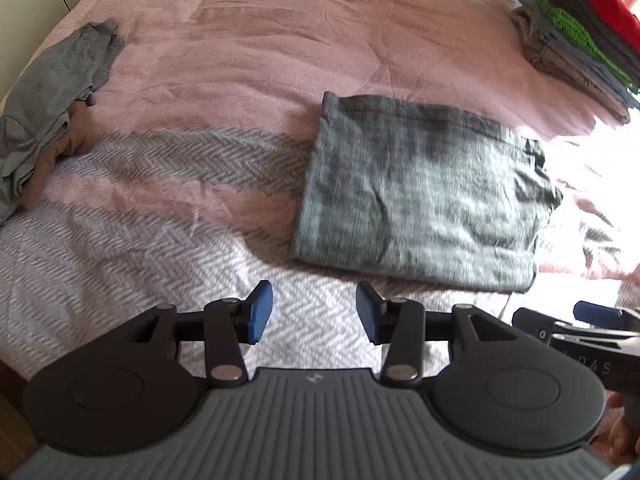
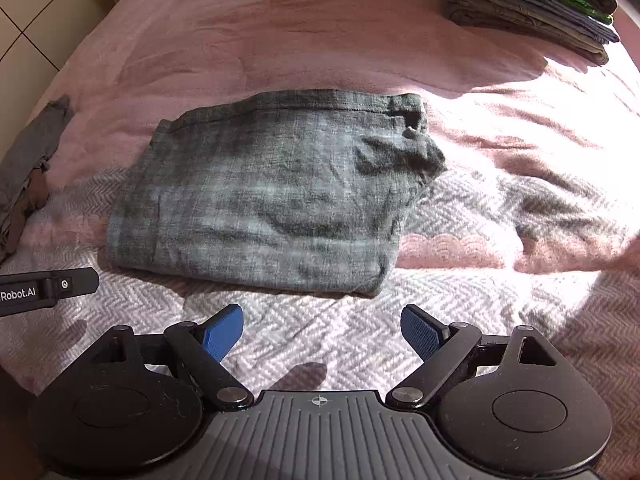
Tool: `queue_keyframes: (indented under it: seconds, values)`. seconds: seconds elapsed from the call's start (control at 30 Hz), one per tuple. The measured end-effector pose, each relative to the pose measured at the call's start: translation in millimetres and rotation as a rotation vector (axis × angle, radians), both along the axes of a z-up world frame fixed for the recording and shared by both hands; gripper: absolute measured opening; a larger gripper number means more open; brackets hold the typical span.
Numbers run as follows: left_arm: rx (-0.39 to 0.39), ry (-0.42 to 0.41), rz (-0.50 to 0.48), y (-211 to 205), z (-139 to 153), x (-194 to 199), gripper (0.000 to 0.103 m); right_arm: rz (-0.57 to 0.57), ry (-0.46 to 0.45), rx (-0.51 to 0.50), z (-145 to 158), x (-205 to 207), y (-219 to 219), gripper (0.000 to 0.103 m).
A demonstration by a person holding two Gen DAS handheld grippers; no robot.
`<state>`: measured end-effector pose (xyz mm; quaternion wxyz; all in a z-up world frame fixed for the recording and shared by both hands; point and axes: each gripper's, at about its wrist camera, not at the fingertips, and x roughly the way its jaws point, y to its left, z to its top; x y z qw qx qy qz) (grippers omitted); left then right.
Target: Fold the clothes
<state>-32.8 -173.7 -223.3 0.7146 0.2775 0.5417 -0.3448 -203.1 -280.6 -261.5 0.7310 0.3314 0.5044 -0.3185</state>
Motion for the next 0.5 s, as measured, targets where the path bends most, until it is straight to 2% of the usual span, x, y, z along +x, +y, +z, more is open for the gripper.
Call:
queue_keyframes:
  seconds: [0.2,0.5]
  values:
    - [0.028,-0.026,-0.023,13.3,22.9,-16.2,0.045,0.009,0.034,0.009,16.2,-6.8,13.8,0.089]
    - [-0.028,-0.081,-0.060,23.3,66.5,-29.4,0.049,0.009,0.027,-0.013,49.5,-12.5,27.7,0.089]
